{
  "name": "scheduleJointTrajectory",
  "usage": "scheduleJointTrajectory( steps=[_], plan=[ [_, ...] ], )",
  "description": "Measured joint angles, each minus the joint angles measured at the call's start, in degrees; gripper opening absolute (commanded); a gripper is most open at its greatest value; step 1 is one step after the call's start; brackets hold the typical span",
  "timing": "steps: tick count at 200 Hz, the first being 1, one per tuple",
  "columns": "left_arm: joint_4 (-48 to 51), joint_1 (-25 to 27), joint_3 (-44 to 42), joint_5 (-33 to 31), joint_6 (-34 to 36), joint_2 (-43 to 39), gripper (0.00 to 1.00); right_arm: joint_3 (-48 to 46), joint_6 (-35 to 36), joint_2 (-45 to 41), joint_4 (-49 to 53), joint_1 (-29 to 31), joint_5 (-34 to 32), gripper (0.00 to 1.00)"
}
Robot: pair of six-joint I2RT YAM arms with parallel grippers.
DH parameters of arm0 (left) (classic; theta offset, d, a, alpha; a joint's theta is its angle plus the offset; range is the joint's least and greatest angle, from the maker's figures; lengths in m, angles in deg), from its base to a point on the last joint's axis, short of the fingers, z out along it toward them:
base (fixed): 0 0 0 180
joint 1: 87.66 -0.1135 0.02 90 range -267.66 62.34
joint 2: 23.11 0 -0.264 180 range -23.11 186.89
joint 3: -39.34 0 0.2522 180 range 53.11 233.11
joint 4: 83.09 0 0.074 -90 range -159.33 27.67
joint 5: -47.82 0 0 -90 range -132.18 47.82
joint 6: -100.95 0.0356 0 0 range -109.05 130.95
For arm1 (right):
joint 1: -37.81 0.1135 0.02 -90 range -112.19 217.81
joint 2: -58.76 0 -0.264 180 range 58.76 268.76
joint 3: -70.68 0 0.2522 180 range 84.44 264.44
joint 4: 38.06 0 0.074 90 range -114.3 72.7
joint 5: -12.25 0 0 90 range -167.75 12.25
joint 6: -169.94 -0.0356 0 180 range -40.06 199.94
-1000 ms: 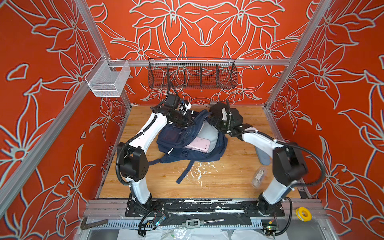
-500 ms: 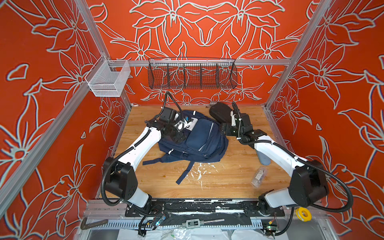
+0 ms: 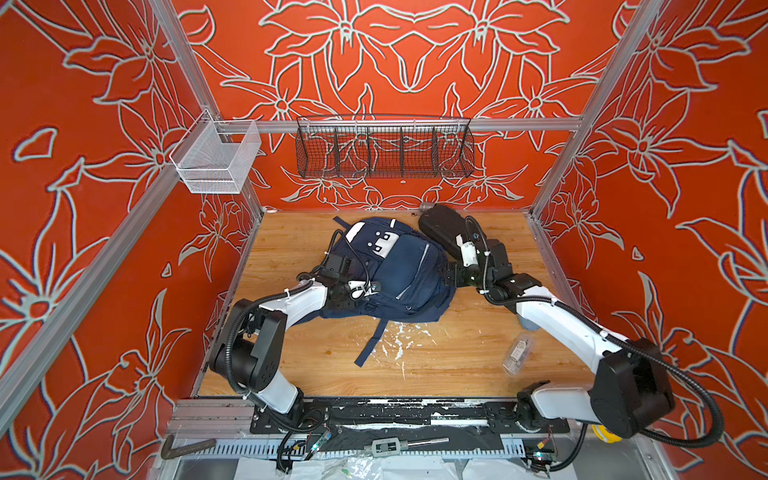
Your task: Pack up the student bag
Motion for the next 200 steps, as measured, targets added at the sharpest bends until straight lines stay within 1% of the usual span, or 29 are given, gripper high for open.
scheduleJointTrajectory(
  steps=[7,13,17,22,26,30,31,51,73,91,106,121,145,158,176,200],
  plan=[
    [-1.9,0.0,-0.2,-0.1,0.4,0.2,0.48,-0.4,0.2,-0.3,-0.4,0.0,0.1,0.78],
    [-3.3,0.0,-0.2,-0.2,0.6,0.7,0.41,-0.8,0.5,-0.5,-0.9,0.0,0.2,0.77],
    [-4.2,0.0,-0.2,-0.3,0.9,1.0,0.32,-1.0,0.7,-0.6,-1.2,0.0,0.2,0.76],
    [-5.2,0.0,-0.2,-0.4,0.7,1.4,0.18,-1.3,1.2,-0.7,-1.6,0.0,0.4,0.74],
    [-5.9,0.0,-0.2,-0.5,0.9,1.7,0.09,-1.5,1.6,-0.7,-1.8,0.0,0.5,0.74],
    [-6.6,0.0,-0.1,-0.6,1.0,2.2,0.01,-1.7,1.8,-0.8,-2.2,0.0,0.7,0.73],
    [-6.7,0.0,-0.1,-0.6,0.9,2.2,0.0,-1.8,1.9,-0.8,-2.3,0.0,0.8,0.72],
    [-7.1,0.4,1.3,-0.9,0.0,3.4,0.0,-3.1,4.7,-1.4,-4.4,0.0,2.4,0.66],
    [-2.9,1.4,4.7,-1.0,-3.9,3.5,0.0,-4.3,7.8,-2.4,-6.3,0.0,5.0,0.59],
    [1.8,2.2,8.5,0.2,-7.9,3.4,0.0,-4.4,8.0,-2.4,-7.4,0.1,6.4,0.59],
    [5.9,3.0,11.3,1.3,-12.2,2.7,0.0,-4.6,5.6,-2.1,-7.5,0.3,6.5,0.63],
    [10.7,3.9,13.9,2.7,-16.9,1.5,0.0,-4.6,0.4,-0.8,-6.0,0.3,5.9,0.66],
    [16.5,5.7,15.9,4.9,-24.3,-0.9,0.0,-4.8,-7.6,2.9,-2.5,0.4,4.8,0.65],
    [19.2,6.7,16.1,6.2,-28.0,-1.9,0.0,-4.8,-10.5,5.7,-1.8,0.4,4.6,0.65],
    [22.4,8.3,16.1,7.4,-32.6,-2.1,0.0,-3.2,-12.2,10.6,-0.2,0.3,4.3,0.64],
    [24.8,10.3,15.8,7.7,-37.6,-2.2,0.0,3.1,-12.2,18.1,1.0,0.0,4.2,0.63]
  ],
)
